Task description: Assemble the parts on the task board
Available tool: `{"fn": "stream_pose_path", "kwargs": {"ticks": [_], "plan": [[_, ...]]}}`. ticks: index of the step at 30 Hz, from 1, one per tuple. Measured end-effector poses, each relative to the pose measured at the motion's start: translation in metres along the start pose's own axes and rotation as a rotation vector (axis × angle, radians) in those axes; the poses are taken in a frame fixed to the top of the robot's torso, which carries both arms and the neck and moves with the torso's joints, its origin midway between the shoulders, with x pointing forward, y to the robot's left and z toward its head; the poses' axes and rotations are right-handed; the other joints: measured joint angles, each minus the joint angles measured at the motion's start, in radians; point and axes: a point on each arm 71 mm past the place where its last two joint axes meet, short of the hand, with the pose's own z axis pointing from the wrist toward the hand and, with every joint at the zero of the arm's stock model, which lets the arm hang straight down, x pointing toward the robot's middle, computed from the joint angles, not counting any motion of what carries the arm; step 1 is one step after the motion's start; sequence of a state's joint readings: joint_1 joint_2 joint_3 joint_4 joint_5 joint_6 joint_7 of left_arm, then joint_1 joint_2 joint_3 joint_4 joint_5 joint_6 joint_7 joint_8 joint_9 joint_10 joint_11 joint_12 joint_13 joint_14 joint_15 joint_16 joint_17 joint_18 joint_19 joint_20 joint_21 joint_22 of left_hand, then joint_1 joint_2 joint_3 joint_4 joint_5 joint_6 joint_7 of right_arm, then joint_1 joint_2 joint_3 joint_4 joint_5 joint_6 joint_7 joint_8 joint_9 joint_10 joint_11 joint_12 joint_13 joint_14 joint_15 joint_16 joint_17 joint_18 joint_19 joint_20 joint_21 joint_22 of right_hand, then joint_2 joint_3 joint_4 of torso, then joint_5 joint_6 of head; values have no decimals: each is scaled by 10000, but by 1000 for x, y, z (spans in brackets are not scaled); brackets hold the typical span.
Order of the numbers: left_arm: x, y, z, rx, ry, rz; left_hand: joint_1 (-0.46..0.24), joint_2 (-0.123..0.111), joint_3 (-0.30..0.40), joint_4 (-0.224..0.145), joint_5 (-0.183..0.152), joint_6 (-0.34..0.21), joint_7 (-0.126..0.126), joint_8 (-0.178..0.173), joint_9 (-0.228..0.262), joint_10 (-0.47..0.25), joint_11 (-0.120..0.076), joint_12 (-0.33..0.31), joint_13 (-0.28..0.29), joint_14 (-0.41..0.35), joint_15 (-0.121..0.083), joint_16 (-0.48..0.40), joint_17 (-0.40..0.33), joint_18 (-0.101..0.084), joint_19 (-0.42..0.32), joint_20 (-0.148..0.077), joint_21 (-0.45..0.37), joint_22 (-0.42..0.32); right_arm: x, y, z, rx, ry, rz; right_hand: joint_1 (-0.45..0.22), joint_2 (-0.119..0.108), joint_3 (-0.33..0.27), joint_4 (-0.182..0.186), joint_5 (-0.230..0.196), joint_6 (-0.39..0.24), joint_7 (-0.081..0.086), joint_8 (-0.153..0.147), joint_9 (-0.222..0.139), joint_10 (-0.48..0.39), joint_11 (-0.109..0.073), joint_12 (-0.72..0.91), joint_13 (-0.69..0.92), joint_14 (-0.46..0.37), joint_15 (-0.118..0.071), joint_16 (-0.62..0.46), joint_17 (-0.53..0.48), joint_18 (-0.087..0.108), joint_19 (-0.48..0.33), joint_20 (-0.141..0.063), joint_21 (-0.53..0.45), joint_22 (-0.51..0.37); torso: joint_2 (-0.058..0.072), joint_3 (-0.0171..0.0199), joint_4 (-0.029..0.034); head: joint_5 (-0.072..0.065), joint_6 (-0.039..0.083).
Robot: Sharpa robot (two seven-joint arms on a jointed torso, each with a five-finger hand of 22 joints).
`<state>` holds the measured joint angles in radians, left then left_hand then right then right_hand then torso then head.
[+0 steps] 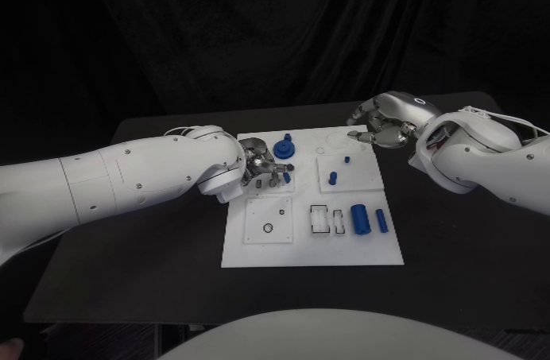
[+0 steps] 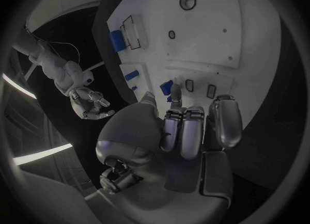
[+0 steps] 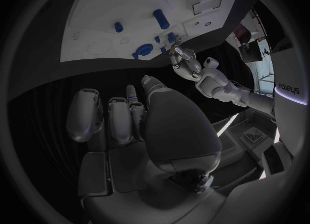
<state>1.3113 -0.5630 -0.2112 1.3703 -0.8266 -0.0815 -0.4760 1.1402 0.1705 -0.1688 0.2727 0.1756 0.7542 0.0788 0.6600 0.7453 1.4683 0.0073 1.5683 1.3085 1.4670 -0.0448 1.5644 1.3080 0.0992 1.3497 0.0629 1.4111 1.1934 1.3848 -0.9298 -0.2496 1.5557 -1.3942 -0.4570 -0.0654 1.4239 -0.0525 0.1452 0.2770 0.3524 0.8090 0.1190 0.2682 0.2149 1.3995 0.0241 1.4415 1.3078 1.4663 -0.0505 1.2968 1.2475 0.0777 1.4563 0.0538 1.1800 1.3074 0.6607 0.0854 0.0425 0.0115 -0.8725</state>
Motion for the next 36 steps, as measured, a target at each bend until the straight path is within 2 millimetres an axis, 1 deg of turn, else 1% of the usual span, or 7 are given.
{"fn": "stream_pose_path", "kwargs": {"ticks": [7,12,15,19,27,30,36], "plan": [[-1,-3,3,63,-130,-29,0,0,108,-108,155,81,-81,-124,152,-34,-33,0,0,0,0,0,0,1,-6,-6,-32,10,2,0,0,-3,85,-37,0,0,28,28,0,0,0,0,0,0,0,0,-1,0,0,0,-31,-1,-36,36,-45,0,4,-12,-6,18,0],[-2,-5,5,67,-183,-29,0,0,151,-150,209,91,-91,-173,207,-35,-34,0,0,-36,-35,0,-1,2,-40,-39,-32,10,3,1,0,14,152,-51,0,0,28,28,-1,0,0,0,-1,0,0,0,-1,0,0,0,-46,0,-36,36,-46,0,3,-13,-5,-27,0],[-2,-7,6,73,-188,-18,54,-54,205,-204,273,91,-91,-249,241,-35,-33,0,0,-36,-35,0,-1,3,-40,-39,-76,-12,3,1,-1,30,191,-57,0,0,27,28,0,0,0,0,-1,0,0,0,-2,0,0,0,-46,0,-36,36,-47,0,2,-13,0,-65,0],[-2,-7,8,67,-197,-8,95,-13,233,-232,273,125,-125,-290,271,-35,-34,0,0,-36,-35,0,-1,4,-77,-76,-76,-75,4,2,-1,18,233,-51,-1,0,27,28,-1,0,0,0,-1,-36,36,0,-2,0,0,0,-68,0,-36,35,-106,-1,-1,-18,6,-79,0],[-2,-10,10,99,-202,20,138,30,343,-342,362,125,-125,-409,365,-35,-33,0,0,-36,-34,0,-1,4,-76,-75,-137,-101,4,3,-1,30,291,-57,-1,0,27,28,-1,0,0,0,0,-36,36,0,-3,0,0,0,-70,0,-35,35,-106,-1,-1,-18,1,-41,0],[-1,-11,11,109,-199,30,170,-2,373,-372,362,161,-88,-435,392,-35,-33,0,0,-36,-35,0,-1,3,-76,-75,-137,-101,4,3,0,41,310,-61,-1,0,27,28,-1,-1,0,0,-1,-36,36,0,-3,0,-1,0,-70,1,-36,36,-106,0,-5,-22,0,-40,0],[-2,-11,12,87,-194,44,179,-12,426,-426,386,197,-124,-481,454,-35,-32,0,0,-34,-36,0,-1,4,-85,-66,-137,-101,5,3,0,74,348,-67,-1,0,27,28,-1,0,0,0,0,-36,35,0,-4,0,0,0,-70,0,-36,35,-106,-1,-7,-22,-2,-34,0]]}}
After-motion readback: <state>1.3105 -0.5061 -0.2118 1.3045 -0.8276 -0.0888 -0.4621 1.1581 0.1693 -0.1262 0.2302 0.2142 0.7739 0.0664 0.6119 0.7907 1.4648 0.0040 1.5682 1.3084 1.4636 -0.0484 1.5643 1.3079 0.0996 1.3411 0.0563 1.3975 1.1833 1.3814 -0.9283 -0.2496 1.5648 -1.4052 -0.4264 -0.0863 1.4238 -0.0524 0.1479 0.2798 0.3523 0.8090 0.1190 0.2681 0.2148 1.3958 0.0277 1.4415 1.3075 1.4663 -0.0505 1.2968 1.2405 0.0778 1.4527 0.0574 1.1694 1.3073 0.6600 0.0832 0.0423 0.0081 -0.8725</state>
